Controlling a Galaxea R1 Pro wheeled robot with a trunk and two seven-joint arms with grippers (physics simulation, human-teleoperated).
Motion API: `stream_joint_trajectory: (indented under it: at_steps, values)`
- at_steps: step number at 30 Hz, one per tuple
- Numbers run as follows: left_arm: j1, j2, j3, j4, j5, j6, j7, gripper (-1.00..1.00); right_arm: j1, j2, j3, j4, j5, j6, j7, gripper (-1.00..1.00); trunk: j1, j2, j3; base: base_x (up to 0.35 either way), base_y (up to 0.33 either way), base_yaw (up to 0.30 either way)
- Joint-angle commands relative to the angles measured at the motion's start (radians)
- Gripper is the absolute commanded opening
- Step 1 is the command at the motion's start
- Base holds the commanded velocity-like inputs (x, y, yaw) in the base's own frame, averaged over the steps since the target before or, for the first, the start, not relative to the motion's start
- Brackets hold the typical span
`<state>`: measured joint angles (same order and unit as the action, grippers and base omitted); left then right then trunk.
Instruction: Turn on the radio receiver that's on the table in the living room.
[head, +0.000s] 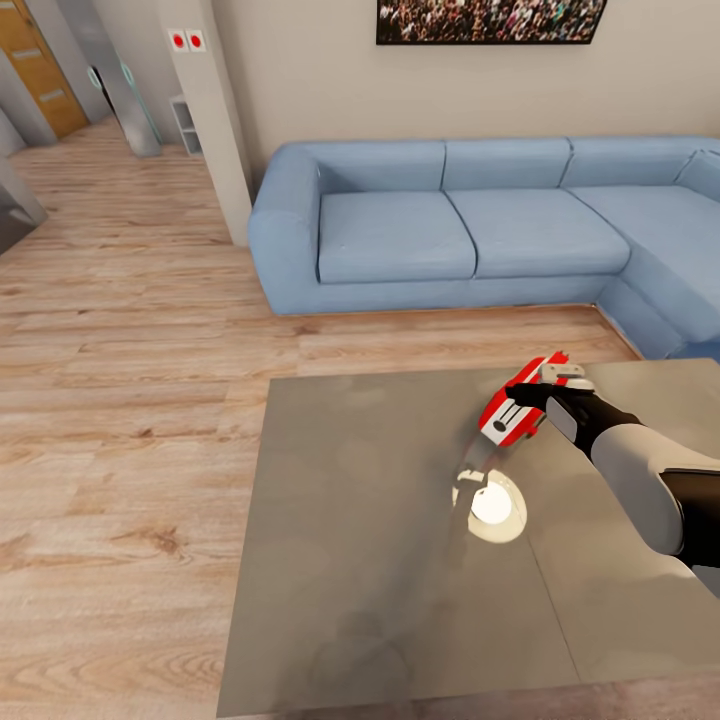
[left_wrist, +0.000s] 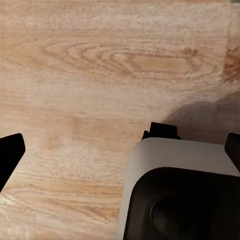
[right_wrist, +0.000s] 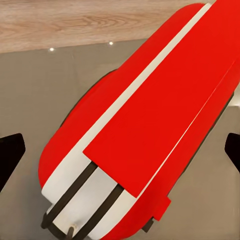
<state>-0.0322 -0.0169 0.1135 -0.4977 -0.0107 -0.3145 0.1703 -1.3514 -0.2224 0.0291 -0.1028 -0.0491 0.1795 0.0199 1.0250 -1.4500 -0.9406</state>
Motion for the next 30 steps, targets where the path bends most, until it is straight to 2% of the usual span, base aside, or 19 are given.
stream_joint_trajectory:
  at_steps: [1,14,30]
  values:
    - [0.000,0.000,0.000,0.000,0.000,0.000,0.000,1.00,0.000,0.000,0.000,0.000,0.000,0.000,0.000,1.00,0.000,0.000,-0.001,0.000,0.000,0.000]
    - [0.000,0.000,0.000,0.001,0.000,0.000,0.000,1.00,0.000,0.000,0.000,0.000,0.000,0.000,0.000,1.00,0.000,0.000,-0.019,0.000,0.000,0.000]
    - [0.000,-0.001,0.000,0.001,0.000,0.000,0.000,1.00,0.000,0.000,0.000,0.000,0.000,0.000,0.000,1.00,0.000,0.000,-0.021,0.000,0.000,0.000]
